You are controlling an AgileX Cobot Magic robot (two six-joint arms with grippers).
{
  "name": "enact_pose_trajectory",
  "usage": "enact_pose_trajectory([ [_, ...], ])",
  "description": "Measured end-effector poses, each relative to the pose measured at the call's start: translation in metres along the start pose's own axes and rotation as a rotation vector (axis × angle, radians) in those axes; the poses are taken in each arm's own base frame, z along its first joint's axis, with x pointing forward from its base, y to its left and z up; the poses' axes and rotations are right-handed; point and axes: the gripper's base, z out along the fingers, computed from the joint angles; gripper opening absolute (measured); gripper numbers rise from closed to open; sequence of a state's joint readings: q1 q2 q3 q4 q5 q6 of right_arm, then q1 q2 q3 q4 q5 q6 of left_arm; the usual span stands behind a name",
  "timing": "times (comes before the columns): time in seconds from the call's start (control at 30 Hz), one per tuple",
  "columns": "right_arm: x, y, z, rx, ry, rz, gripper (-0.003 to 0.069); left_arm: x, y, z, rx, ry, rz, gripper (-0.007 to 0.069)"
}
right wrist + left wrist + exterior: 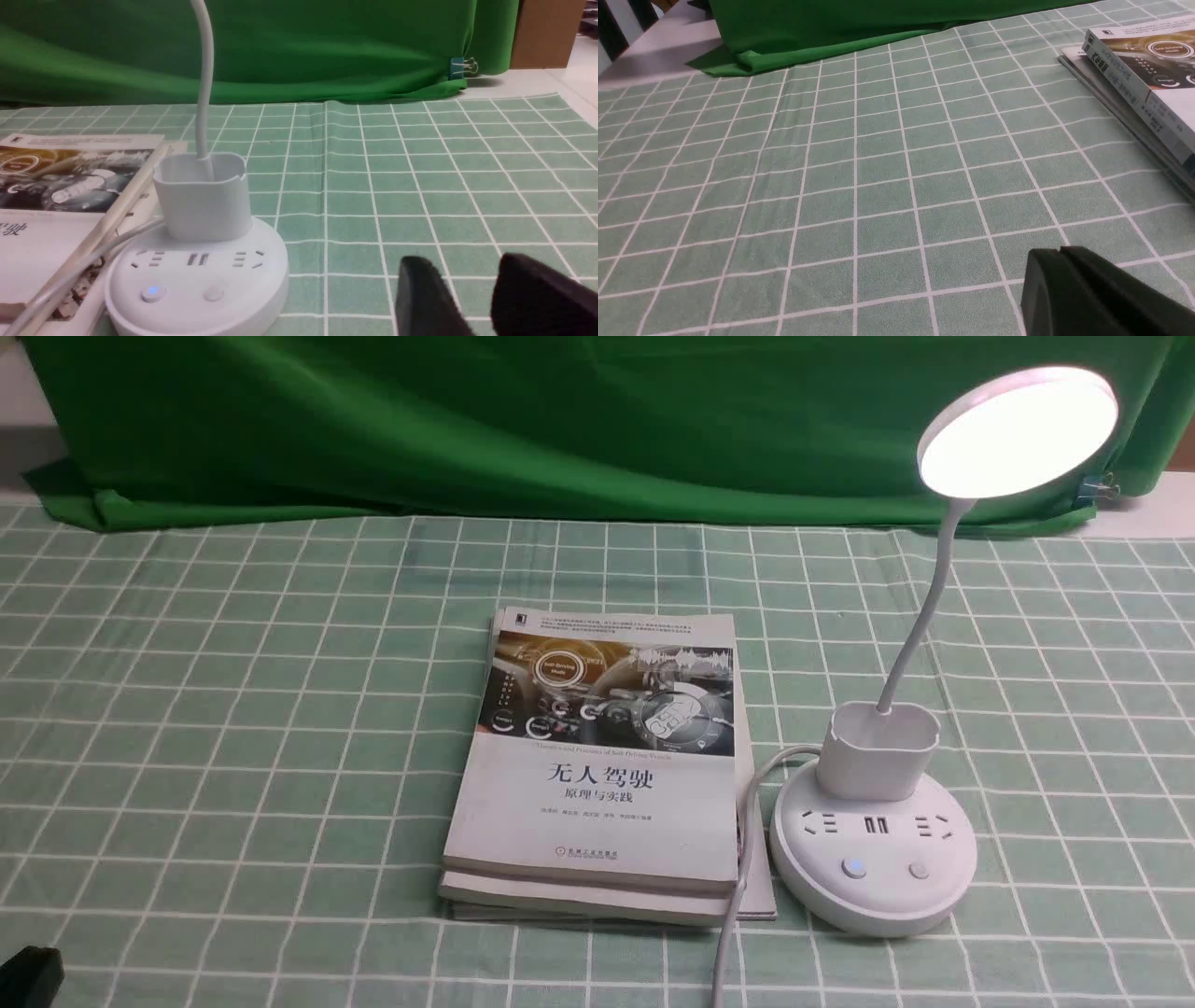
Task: Turn off the desk lamp on the blue coffee tablecloth by hand.
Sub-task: 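Press the power button on the lamp base to turn the lamp off with the right gripper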
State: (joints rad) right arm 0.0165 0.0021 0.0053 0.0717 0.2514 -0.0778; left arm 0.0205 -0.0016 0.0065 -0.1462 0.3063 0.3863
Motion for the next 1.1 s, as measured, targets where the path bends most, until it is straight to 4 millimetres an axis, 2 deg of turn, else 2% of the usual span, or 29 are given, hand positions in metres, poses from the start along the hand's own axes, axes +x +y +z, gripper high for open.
enact_pose_trajectory([
  [0.77,-0.001,0.000,0.000,-0.002,-0.007,0.014,0.0238,0.000,0.000,0.000,0.000,0.000,0.000,0.0000],
  [0.87,-0.006,0.001,0.000,-0.019,-0.061,0.201,0.0238,0.000,0.000,0.000,0.000,0.000,0.000,0.0000],
  [0.97,-0.014,0.001,-0.001,-0.042,-0.145,0.462,0.0238,0.000,0.000,0.000,0.000,0.000,0.000,0.0000],
  [1.03,-0.017,0.000,-0.002,-0.053,-0.182,0.573,0.0238,0.000,0.000,0.000,0.000,0.000,0.000,0.0000],
  [1.1,-0.019,-0.001,-0.002,-0.057,-0.204,0.608,0.0238,0.000,0.000,0.000,0.000,0.000,0.000,0.0000],
])
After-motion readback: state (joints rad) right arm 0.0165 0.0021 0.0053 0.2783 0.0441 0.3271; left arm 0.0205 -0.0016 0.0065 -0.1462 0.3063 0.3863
